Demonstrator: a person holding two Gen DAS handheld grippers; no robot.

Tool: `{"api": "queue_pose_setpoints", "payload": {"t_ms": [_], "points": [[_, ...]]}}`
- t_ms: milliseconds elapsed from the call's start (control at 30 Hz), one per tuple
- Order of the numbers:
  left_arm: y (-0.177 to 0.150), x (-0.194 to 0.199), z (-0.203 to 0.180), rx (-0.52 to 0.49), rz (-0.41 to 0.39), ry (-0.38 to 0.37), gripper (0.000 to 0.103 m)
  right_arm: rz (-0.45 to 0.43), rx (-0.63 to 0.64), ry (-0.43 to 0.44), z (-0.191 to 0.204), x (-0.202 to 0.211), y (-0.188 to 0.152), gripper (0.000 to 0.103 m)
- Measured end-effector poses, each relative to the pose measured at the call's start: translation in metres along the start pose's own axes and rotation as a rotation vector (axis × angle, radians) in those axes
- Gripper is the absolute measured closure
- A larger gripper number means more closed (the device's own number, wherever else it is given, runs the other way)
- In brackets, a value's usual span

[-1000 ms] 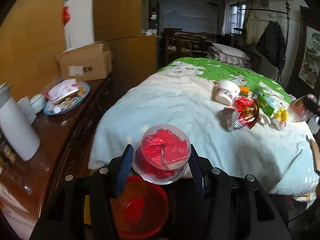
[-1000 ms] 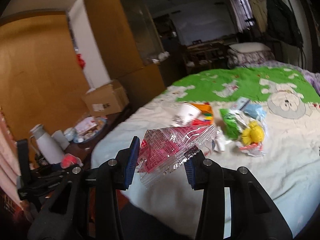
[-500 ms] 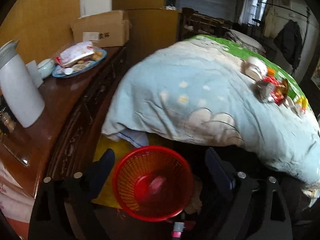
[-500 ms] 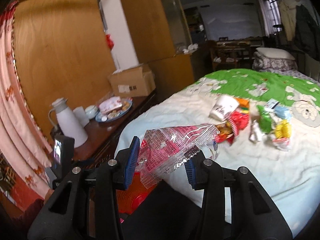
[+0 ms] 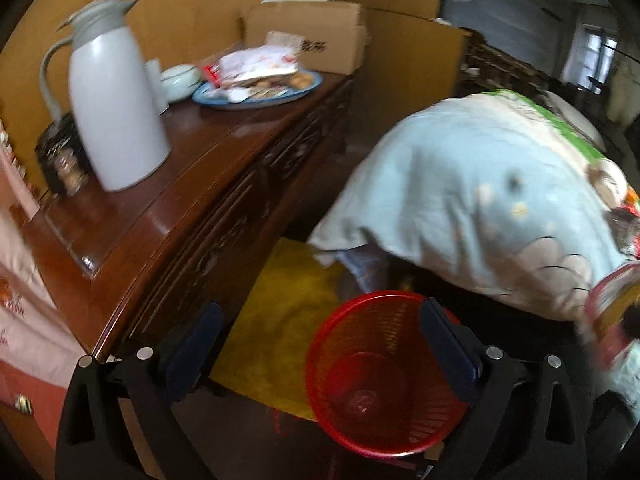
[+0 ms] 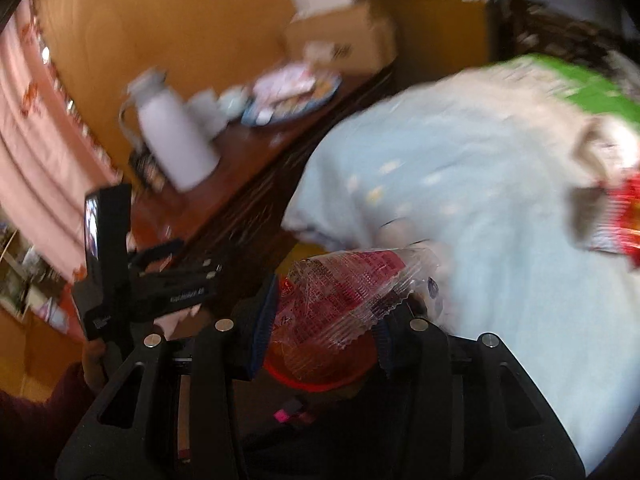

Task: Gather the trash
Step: 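Carry both items to the red wastebasket and open both tools to drop them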

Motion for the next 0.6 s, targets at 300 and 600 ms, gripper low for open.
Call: {"api": "queue_pose_setpoints", "payload": {"t_ms": [300,600], "points": [[-0.016,-0.032,0.024,0.049,0.091,0.008,0.006,0.175,0.008,-0.010,0.002,-0.069,0.002,0.030],[-0.008,-0.013,0.002,0.005,0.054,-0.007,0.006,0.031,-0.067,-0.058,-0.032,-0.023,0.013,0.030]]}}
Point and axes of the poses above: each gripper's, at about its wrist camera, not at the fingertips, and x roughly against the way its jaws point, z to its left, y to its top, the point moved 3 cm from there along -x, roughly the way its jaws point, and after that the axes turned 1 degree about -y, right-handed, at the moved point
